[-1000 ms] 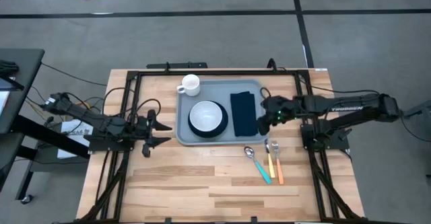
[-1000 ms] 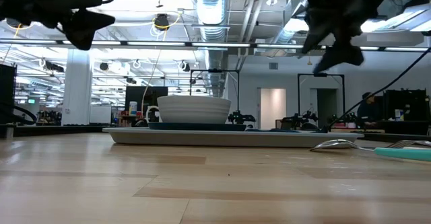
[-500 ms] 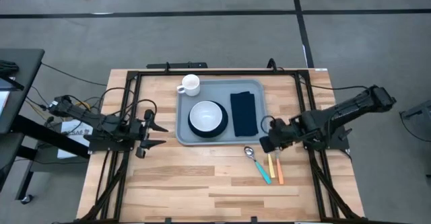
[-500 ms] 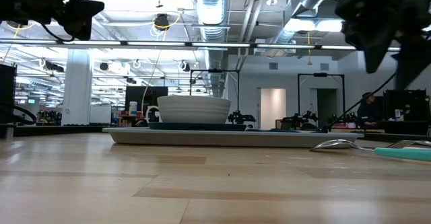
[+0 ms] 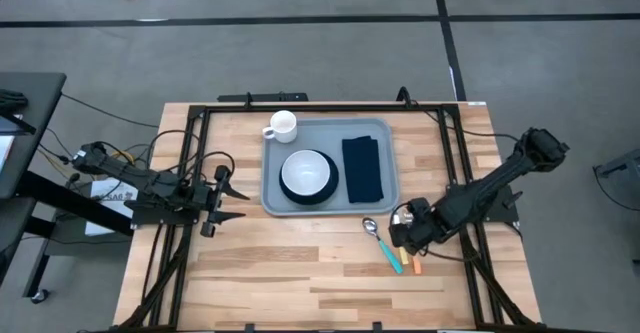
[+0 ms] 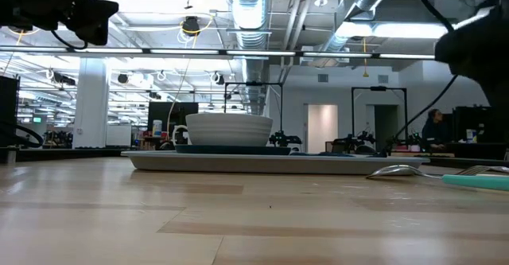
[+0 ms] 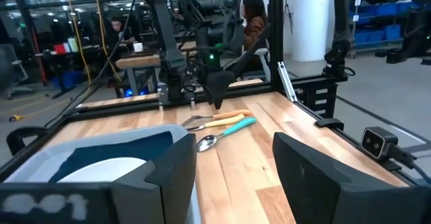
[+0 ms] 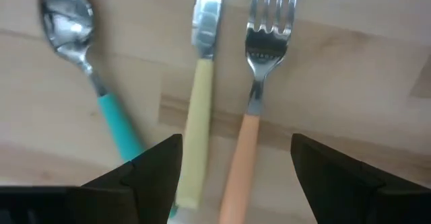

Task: Set up tray
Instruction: Put the orange fork on the blue napkin

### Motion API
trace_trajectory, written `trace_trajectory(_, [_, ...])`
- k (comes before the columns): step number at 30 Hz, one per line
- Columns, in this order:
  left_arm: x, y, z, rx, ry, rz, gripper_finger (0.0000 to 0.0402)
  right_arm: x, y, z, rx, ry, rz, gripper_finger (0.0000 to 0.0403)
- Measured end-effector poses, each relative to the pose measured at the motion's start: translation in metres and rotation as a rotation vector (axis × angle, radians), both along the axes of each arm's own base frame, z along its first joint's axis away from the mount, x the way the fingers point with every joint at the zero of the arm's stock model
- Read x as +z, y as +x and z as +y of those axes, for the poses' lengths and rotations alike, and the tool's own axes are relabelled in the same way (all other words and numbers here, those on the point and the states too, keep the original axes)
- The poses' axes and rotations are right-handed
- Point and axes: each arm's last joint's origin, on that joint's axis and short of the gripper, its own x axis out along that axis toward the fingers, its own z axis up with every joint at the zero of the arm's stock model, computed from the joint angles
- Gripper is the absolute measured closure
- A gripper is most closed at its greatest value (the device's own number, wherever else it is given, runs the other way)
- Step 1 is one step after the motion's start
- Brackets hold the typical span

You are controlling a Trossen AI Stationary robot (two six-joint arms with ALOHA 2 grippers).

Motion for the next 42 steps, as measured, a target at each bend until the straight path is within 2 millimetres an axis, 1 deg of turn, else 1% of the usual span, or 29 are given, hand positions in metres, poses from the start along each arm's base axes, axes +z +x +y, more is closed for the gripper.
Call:
trace_trajectory(6, [0.0, 0.0, 0.0, 0.001, 0.042, -0.008, 0.0214, -0.016, 0.007, 0.0, -0.018, -0.042, 0.067, 0.0133])
trace_trajectory(12, [0.0, 0.0, 0.0, 0.002, 0.044, -0.008, 0.0214, -0.026, 0.01, -0.004, -0.028, -0.074, 0.126, 0.0134])
trace_trajectory(29, [0.0, 0.0, 0.0, 0.003, 0.043, -0.008, 0.0214, -0.026, 0.01, -0.008, 0.014, -0.086, 0.147, 0.0133])
trace_trajectory(36, [0.0, 0.0, 0.0, 0.002, 0.042, -0.008, 0.0214, -0.034, 0.005, -0.011, 0.014, -0.093, 0.16, 0.0133])
trace_trajectory(42, [0.0, 0.0, 0.0, 0.002, 0.042, -0.008, 0.0214, -0.044, 0.003, -0.012, 0.014, -0.072, 0.121, 0.0133])
